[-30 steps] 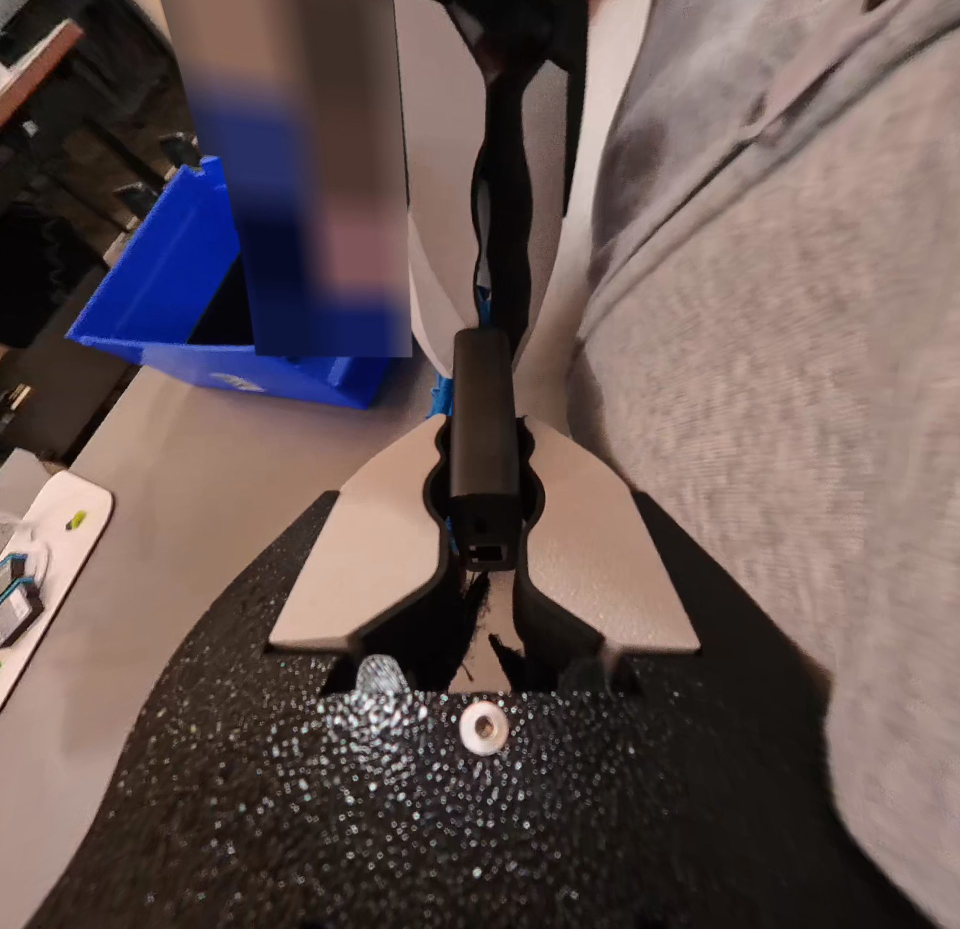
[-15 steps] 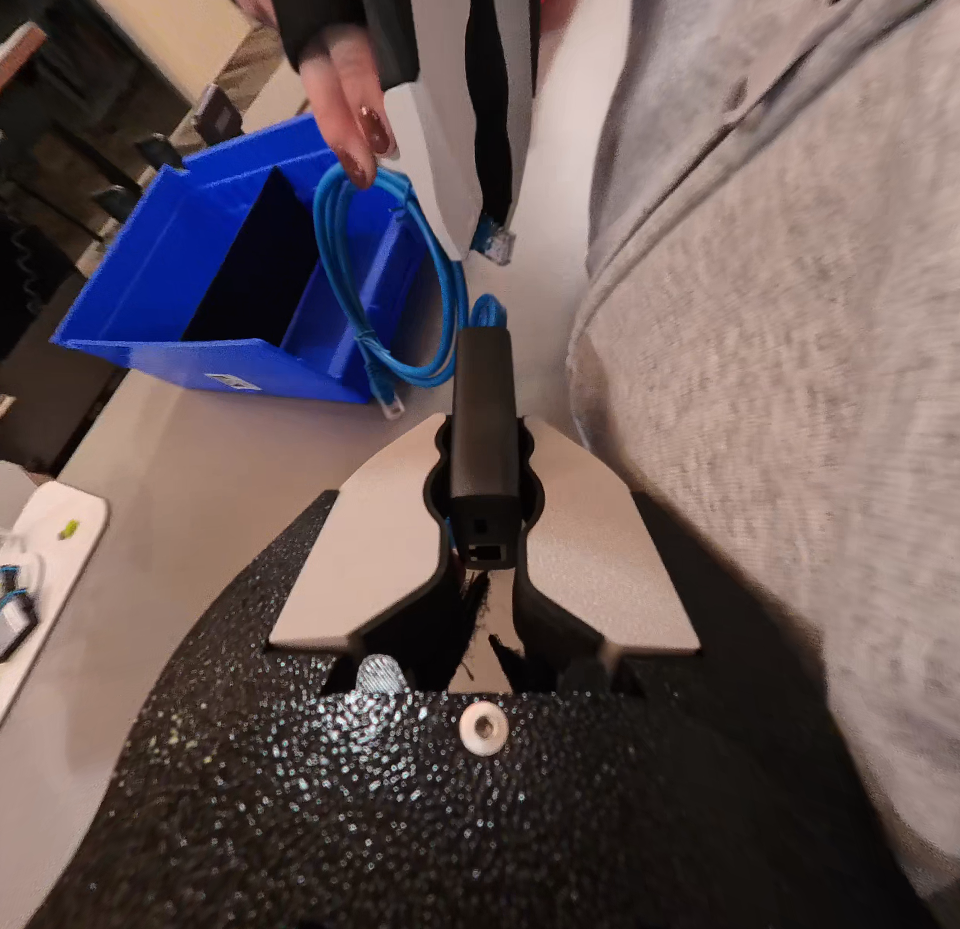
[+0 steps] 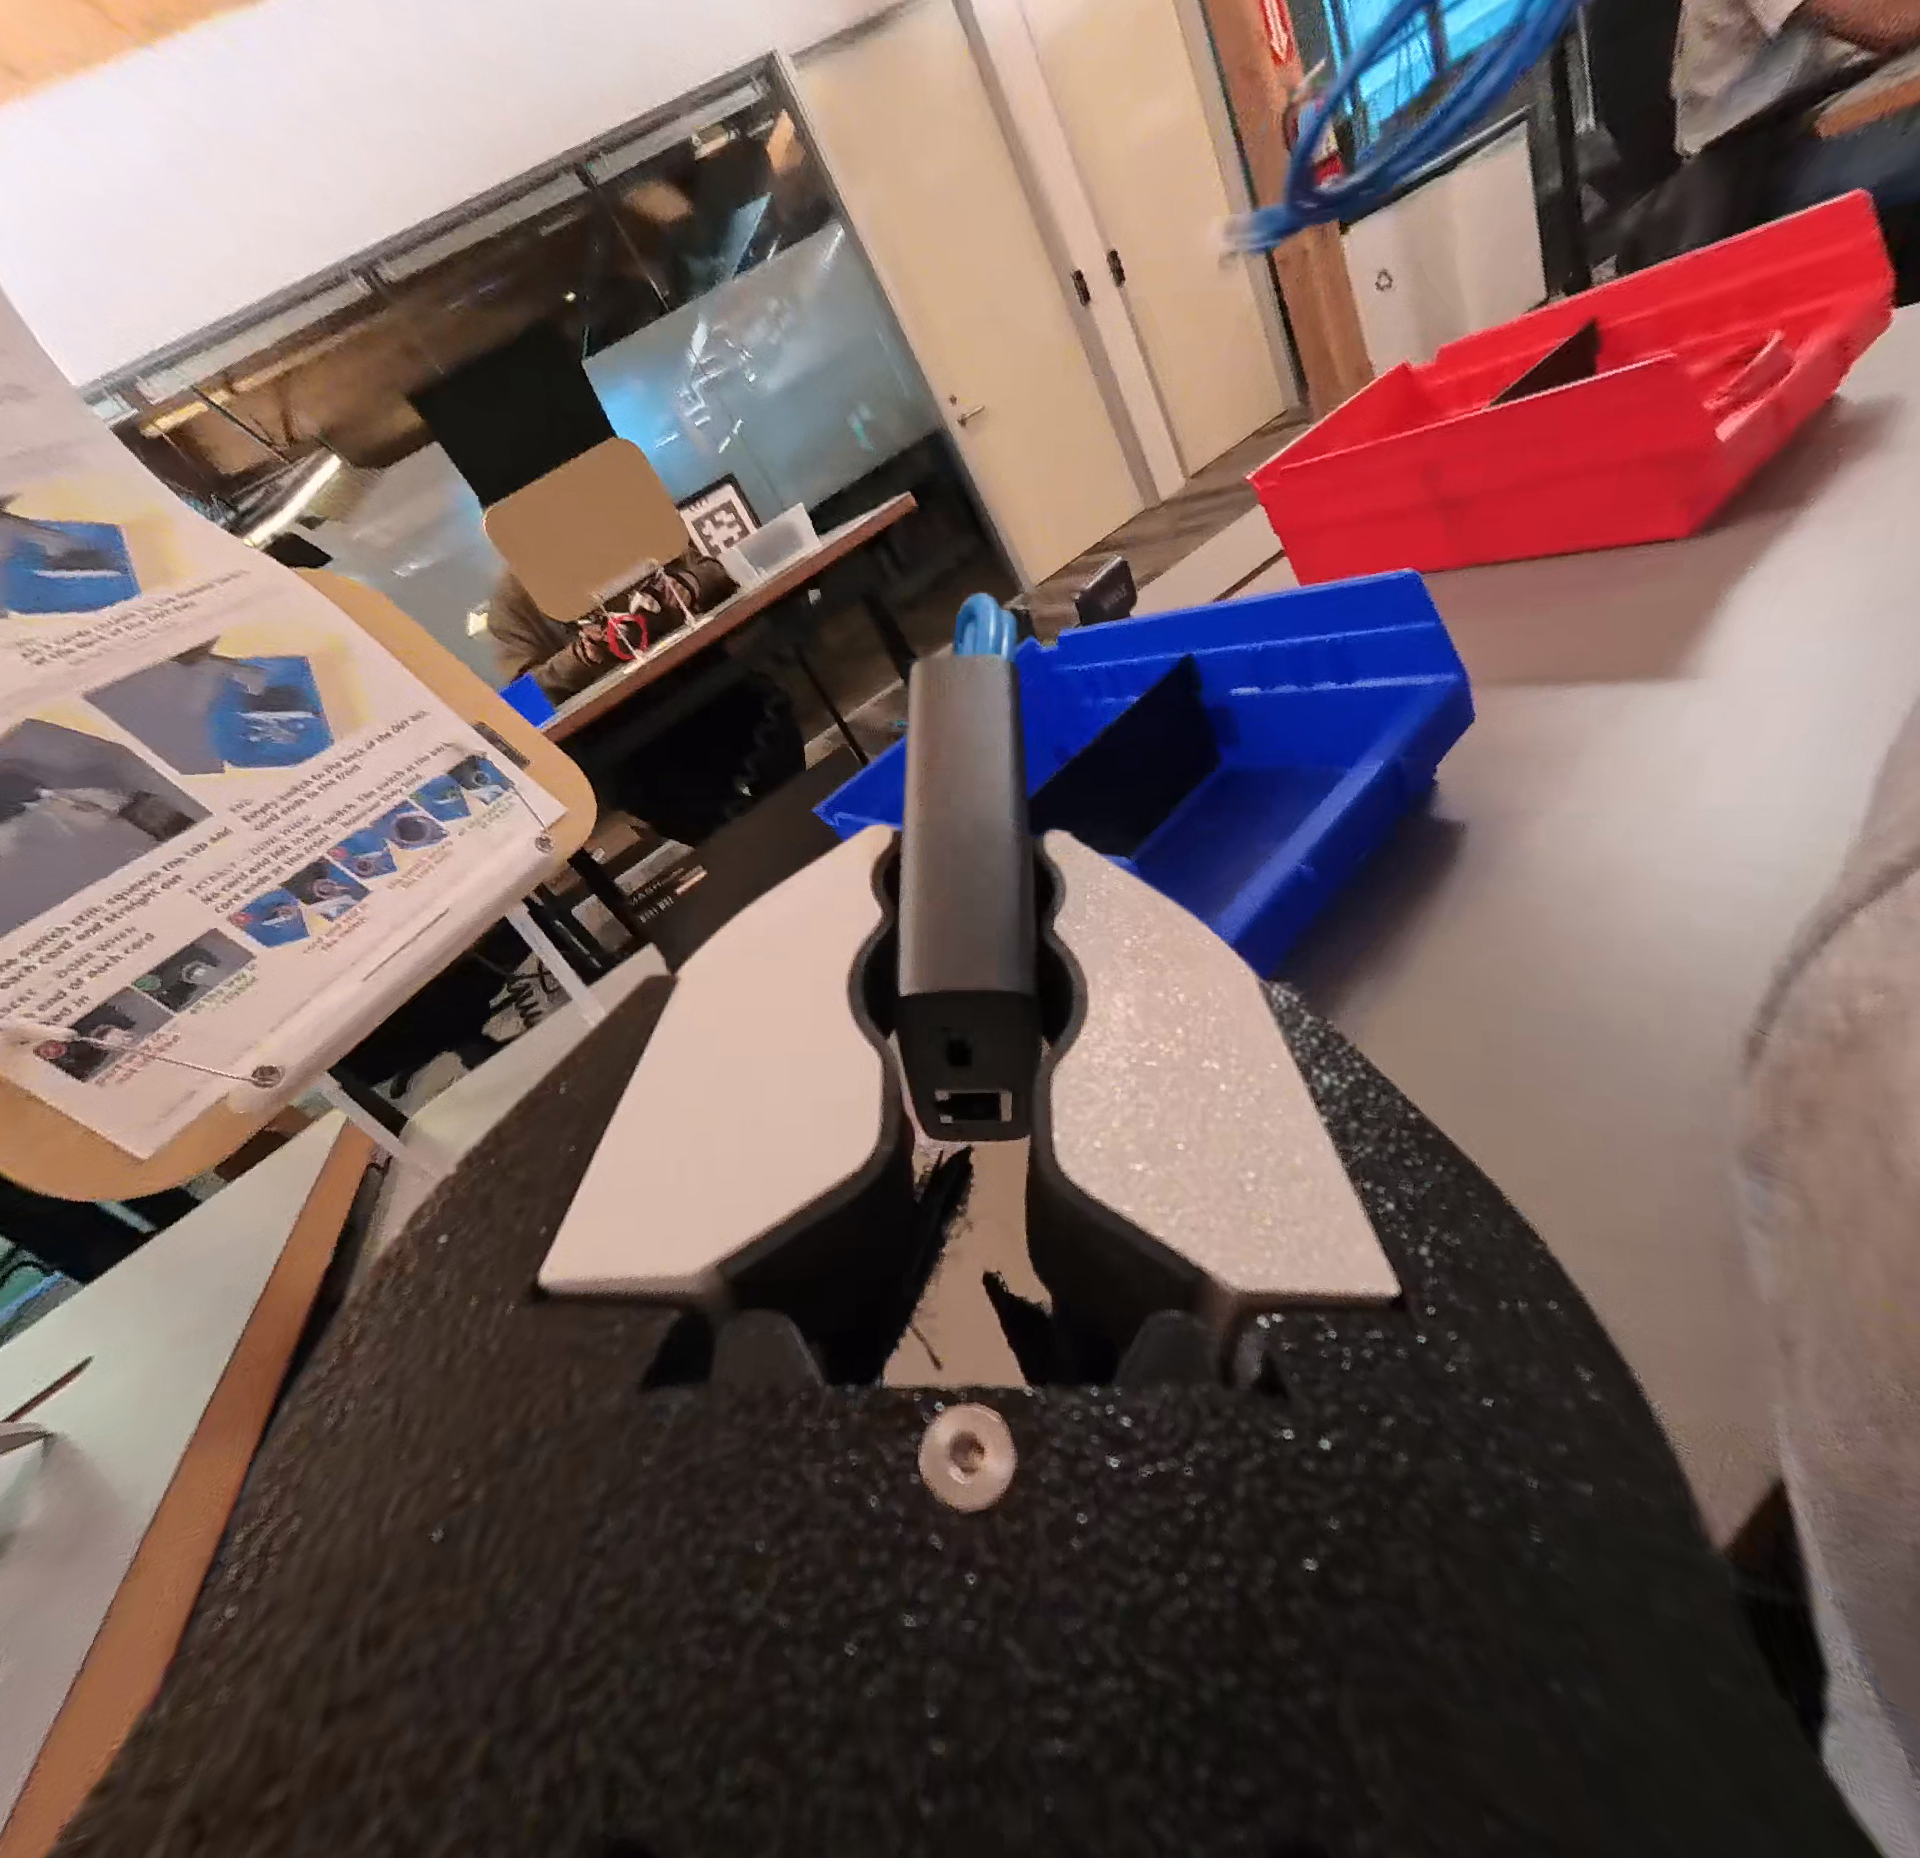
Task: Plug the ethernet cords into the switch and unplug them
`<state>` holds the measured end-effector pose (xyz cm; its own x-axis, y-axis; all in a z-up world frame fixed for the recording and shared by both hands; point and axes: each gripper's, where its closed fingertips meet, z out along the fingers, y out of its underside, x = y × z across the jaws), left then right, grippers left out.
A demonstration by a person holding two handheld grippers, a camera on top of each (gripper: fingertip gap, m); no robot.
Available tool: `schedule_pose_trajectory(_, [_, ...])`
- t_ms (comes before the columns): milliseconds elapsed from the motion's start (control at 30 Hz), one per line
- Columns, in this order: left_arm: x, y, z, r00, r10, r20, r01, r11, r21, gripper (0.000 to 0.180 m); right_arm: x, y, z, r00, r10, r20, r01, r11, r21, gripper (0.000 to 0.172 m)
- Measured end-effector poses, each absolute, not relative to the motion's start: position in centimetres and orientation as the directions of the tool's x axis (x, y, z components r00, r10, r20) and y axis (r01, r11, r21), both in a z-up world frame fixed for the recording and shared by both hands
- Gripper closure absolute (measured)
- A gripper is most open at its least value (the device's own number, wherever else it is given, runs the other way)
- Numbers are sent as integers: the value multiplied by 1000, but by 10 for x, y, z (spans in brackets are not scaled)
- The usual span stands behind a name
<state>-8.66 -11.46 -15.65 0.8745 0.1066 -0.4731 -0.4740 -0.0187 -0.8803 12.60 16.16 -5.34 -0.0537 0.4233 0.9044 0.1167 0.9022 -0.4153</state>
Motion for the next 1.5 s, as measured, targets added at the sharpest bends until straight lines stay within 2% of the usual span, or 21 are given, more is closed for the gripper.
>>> schedule_pose_trajectory(100, [-88, -114, -149, 867, 116, -485, -489, 5, -872, 160, 170, 215, -81, -147, 592, 793, 328, 785, -525, 160])
schedule_pose_trajectory(167, [-87, -113, -146, 864, 119, -489, -494, 16, -869, 160, 195, 246, -102, -191, 732, 654, 440, 659, -610, 159])
schedule_pose_trajectory(233, [-87, -112, -145, 863, 117, -492, -497, 22, -867, 160, 214, 283, -122, -168, 803, 572, 539, 560, -629, 160])
schedule_pose_trajectory(300, [-86, -109, -145, 860, 114, -497, -503, 21, -864, 160, 228, 324, -147, -136, 796, 590, 654, 519, -550, 160])
schedule_pose_trajectory(367, [-84, -106, -145, 854, 114, -508, -514, 20, -858, 160, 237, 360, -170, -152, 706, 691, 744, 542, -390, 159])
schedule_pose_trajectory(467, [-81, -102, -144, 848, 107, -519, -524, 20, -852, 160, 237, 385, -204, -257, 589, 766, 786, 589, -189, 159])
schedule_pose_trajectory(600, [-77, -95, -144, 848, 92, -522, -527, 28, -850, 160, 226, 379, -262, -387, 627, 676, 791, 603, -106, 159])
schedule_pose_trajectory(700, [-75, -91, -146, 849, 74, -523, -526, 27, -850, 160, 226, 376, -290, -411, 704, 580, 830, 552, -82, 156])
schedule_pose_trajectory(733, [-75, -90, -147, 850, 68, -522, -525, 25, -851, 160, 228, 377, -293, -387, 741, 549, 854, 512, -89, 150])
schedule_pose_trajectory(900, [-75, -88, -151, 853, 53, -519, -520, 17, -854, 160, 227, 372, -275, -193, 884, 426, 917, 317, -241, 96])
schedule_pose_trajectory(1000, [-77, -86, -157, 850, 39, -525, -525, -2, -851, 160, 223, 369, -247, -126, 867, 483, 924, 279, -260, 86])
schedule_pose_trajectory(1133, [-74, -76, -163, 858, 7, -514, -514, -3, -858, 159, 148, 298, -181, -89, 738, 668, 790, 461, -404, 93])
schedule_pose_trajectory(1233, [-65, -64, -164, 832, -12, -555, -555, 11, -832, 159, 66, 175, -159, -258, 598, 759, 505, 753, -422, 101])
schedule_pose_trajectory(1300, [-59, -59, -165, 806, -19, -591, -591, 7, -807, 159, 30, 95, -162, -369, 498, 785, 292, 864, -411, 105])
schedule_pose_trajectory(1400, [-47, -57, -167, 775, -47, -630, -629, 22, -777, 159, -5, 18, -167, -441, 388, 810, 61, 913, -404, 105])
schedule_pose_trajectory(1500, [-33, -62, -168, 746, -85, -660, -658, 57, -751, 159, -28, -32, -172, -476, 299, 827, -116, 911, -397, 112])
